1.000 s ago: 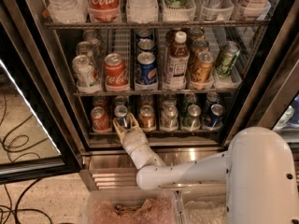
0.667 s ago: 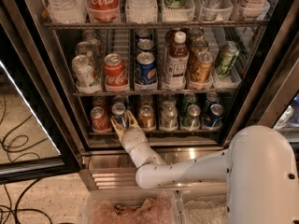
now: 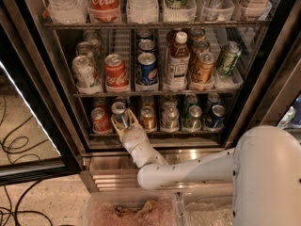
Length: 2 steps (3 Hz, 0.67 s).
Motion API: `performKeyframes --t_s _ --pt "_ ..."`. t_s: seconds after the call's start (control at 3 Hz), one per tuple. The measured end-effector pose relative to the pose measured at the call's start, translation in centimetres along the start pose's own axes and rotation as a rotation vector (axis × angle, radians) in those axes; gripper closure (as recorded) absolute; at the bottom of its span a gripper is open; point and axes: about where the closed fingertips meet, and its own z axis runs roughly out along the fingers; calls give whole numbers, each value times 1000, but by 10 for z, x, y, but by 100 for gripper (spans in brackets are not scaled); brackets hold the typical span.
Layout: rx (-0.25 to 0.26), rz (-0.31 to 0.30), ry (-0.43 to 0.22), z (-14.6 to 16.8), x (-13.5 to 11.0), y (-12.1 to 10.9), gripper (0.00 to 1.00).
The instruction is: Pick redbull can from bottom shelf of fridge
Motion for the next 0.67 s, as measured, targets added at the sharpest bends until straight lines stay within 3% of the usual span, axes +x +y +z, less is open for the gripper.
performKeyframes --t_s 0.67 --pt "-20 -19 10 -13 -15 3 100"
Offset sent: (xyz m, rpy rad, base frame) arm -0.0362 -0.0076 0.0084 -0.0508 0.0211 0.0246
